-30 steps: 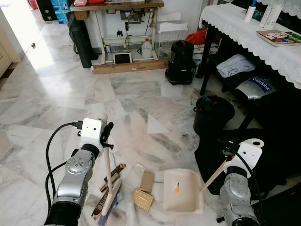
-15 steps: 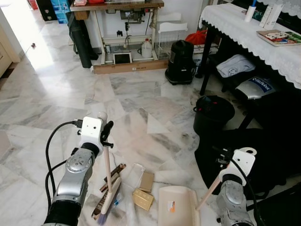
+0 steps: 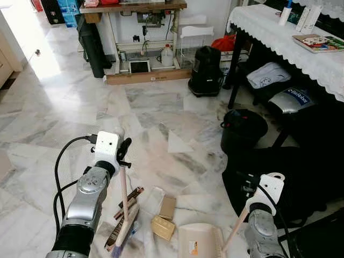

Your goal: Sweep floor

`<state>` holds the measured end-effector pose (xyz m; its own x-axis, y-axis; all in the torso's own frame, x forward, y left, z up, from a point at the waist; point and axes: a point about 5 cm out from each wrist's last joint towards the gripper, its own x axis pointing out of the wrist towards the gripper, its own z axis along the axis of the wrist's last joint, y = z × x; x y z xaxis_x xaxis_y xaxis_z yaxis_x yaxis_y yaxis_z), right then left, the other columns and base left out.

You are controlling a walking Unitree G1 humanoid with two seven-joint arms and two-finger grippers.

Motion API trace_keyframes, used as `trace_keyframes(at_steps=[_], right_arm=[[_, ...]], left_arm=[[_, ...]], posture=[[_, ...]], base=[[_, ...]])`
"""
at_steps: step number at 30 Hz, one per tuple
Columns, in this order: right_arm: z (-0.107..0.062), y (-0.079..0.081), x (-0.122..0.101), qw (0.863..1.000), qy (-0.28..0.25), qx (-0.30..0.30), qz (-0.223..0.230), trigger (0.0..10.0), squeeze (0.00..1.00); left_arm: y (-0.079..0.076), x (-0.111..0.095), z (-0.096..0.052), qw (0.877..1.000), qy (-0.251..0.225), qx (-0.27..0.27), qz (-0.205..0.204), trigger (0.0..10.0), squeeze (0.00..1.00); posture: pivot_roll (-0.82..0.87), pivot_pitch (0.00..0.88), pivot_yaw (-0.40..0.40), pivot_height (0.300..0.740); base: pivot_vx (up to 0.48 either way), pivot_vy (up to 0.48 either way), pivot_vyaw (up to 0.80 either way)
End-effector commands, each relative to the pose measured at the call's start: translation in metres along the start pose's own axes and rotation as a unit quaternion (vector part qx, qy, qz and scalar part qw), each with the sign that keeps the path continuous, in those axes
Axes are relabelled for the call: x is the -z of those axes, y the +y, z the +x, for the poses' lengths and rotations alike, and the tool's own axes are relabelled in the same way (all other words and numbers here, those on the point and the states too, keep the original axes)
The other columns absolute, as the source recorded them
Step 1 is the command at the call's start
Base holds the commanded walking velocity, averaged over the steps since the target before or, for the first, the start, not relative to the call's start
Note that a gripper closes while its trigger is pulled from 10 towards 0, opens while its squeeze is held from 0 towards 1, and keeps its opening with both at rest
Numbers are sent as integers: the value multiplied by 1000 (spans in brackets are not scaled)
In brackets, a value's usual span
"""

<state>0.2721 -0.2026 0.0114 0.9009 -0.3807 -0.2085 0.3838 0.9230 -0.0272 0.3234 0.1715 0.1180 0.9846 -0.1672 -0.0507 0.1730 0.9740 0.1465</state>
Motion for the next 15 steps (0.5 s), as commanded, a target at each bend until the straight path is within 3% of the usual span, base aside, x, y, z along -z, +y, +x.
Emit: trace_keyframes(at_steps=[1,15], right_arm=[[-1,6,2,1000,8,-13,2,10000,0],[-1,6,2,1000,8,-13,2,10000,0]], left_arm=[[3,-7,3,1000,-5,1,17,10000,0],[3,-7,3,1000,-5,1,17,10000,0]], posture=[[-4,0,17,740],[-4,0,17,740]], base=[[0,0,0],[0,0,0]])
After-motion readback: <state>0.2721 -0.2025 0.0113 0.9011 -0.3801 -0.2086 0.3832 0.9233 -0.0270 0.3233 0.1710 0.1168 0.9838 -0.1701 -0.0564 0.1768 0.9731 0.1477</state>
